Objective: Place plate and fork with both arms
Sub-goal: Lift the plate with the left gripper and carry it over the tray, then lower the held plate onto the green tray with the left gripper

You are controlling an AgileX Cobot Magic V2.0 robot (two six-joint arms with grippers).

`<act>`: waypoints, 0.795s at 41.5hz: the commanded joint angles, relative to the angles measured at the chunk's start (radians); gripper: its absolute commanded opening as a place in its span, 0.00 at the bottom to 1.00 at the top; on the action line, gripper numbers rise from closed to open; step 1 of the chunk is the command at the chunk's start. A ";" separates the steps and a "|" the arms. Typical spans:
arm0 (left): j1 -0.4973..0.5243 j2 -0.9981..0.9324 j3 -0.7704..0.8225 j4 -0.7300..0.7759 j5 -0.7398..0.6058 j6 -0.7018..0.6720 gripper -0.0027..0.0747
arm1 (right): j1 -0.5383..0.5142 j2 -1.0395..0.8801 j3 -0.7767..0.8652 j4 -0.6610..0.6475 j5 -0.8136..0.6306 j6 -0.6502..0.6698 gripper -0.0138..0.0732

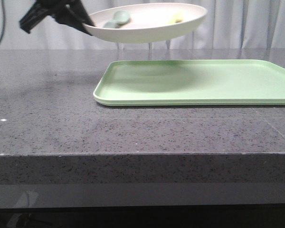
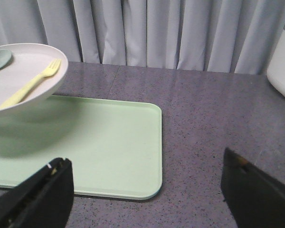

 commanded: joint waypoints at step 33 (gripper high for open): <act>-0.338 0.120 -0.096 0.634 -0.164 -0.884 0.01 | -0.005 0.019 -0.034 -0.011 -0.076 -0.007 0.90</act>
